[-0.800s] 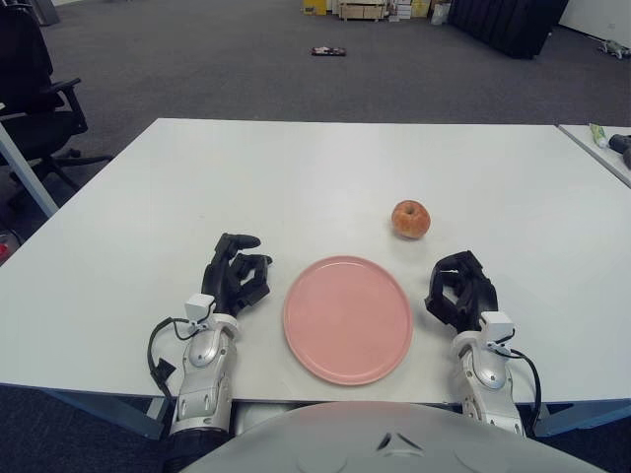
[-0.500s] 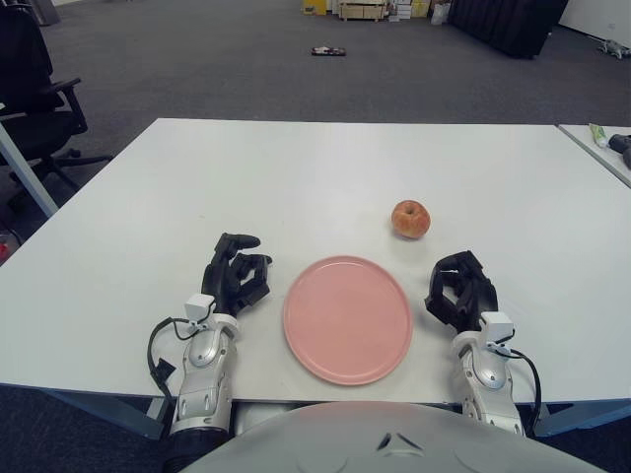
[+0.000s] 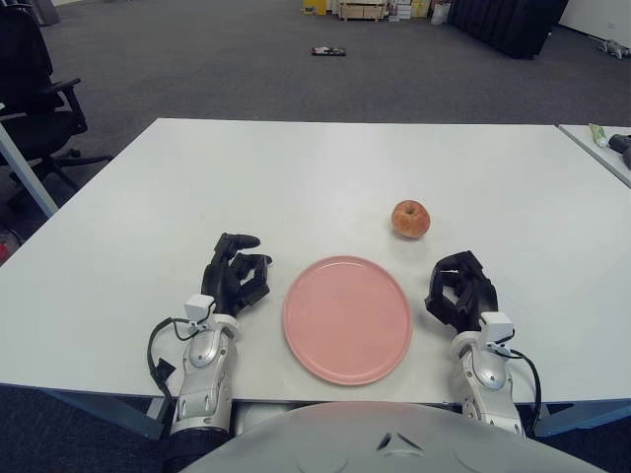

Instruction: Put the apple into the plate.

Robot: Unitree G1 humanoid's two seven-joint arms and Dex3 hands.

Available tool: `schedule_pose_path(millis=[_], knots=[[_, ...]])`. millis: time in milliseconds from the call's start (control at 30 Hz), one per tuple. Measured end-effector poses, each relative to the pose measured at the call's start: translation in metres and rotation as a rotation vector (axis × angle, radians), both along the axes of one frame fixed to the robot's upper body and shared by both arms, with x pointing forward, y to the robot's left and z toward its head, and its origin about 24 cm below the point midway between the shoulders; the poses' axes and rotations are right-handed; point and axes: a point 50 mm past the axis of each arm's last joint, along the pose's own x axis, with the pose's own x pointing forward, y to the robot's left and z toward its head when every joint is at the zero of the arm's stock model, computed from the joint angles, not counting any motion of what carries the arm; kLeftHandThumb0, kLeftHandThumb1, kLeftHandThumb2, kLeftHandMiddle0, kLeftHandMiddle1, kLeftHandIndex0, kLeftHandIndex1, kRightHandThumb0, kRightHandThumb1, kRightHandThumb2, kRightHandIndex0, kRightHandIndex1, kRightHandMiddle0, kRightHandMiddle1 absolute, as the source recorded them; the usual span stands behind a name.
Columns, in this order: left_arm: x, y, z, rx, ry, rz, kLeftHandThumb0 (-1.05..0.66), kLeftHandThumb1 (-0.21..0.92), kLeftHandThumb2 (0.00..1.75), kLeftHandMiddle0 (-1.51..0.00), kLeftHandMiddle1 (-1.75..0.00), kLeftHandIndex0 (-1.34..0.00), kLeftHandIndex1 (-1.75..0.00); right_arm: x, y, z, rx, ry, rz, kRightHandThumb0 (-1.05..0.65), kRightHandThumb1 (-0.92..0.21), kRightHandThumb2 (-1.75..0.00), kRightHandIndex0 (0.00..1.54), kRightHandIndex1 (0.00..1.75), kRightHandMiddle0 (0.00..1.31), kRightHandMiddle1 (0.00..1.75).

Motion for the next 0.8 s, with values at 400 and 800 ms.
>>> schedule_pose_path(millis=[400, 800], knots=[[0.000, 0.000, 0.000, -0.002, 0.000, 0.001, 0.00, 0.55, 0.95, -0.51, -1.47, -0.34, -1.75, -0.001, 0.000, 0.001, -0.117, -0.047, -0.026, -0.37, -0.82, -0.67, 0.48, 1.67, 0.25, 1.75], [0.000, -0.001, 0.000, -0.007, 0.000, 0.001, 0.00, 0.56, 0.95, -0.50, -1.49, -0.33, -1.75, 0.016, 0.006, 0.018, -0.180, -0.246, 0.010, -0.49, -0.36, -1.01, 0.00, 0.12, 0.00, 0.20]])
